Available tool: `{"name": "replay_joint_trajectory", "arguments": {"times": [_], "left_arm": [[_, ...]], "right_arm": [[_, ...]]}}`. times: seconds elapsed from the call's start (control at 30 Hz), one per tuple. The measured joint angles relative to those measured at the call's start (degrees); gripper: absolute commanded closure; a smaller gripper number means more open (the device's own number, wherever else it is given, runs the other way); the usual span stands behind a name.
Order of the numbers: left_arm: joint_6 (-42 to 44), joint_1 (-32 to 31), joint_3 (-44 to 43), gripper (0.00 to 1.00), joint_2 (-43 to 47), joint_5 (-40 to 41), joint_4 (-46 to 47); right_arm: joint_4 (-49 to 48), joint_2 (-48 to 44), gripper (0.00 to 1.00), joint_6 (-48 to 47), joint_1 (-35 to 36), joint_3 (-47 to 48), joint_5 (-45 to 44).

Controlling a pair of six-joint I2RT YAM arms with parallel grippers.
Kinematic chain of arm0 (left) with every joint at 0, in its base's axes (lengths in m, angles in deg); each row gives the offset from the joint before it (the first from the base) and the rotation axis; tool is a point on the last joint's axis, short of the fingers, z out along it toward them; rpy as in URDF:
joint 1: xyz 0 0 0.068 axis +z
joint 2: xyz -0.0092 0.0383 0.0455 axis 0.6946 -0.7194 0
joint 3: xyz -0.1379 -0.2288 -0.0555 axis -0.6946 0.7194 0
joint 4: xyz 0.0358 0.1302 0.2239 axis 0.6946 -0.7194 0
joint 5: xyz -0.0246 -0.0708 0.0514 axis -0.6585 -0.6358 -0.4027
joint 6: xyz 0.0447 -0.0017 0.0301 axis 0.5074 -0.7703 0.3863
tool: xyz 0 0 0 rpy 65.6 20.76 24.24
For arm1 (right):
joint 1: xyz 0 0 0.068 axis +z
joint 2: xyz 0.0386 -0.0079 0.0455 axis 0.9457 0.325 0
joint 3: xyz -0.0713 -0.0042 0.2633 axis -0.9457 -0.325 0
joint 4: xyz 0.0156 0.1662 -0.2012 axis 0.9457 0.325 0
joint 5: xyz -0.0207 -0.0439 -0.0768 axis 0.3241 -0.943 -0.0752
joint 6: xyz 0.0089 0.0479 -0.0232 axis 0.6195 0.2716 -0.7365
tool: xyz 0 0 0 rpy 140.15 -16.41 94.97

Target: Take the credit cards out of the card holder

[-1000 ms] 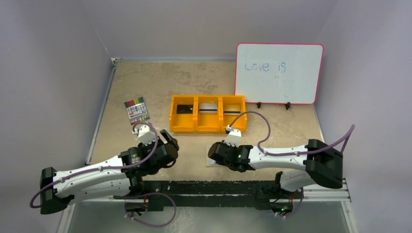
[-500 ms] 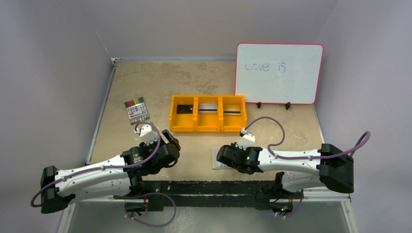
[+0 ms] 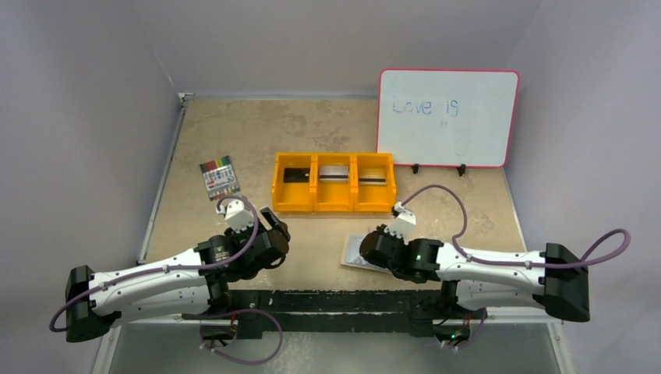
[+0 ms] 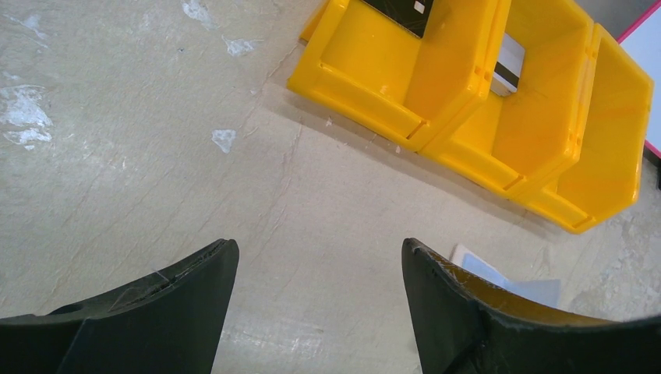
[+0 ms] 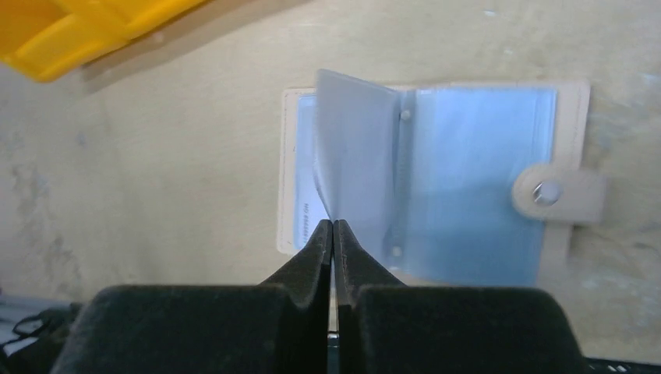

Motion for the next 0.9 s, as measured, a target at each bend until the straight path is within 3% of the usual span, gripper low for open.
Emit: {"name": "replay_joint_trajectory", "arguments": {"times": [0.23, 0.6, 0.9], "left_arm": [[-0.07, 0.00, -0.02, 0.24, 0.44, 0.09, -0.44], [-0.76, 0.02, -0.02, 0.25, 4.74, 0.96, -3.89], [-1.49, 0.02, -0.02, 0.25, 5.03, 1.16, -4.17]], "right_arm": [[-14.93, 3.63, 1.00, -12.94, 0.00, 0.42, 2.75], [-32.83, 19.78, 1.00, -27.17, 0.00, 7.61, 9.40], [-41.31, 17.90, 1.00, -25.90, 0.00, 1.18, 13.03]]}}
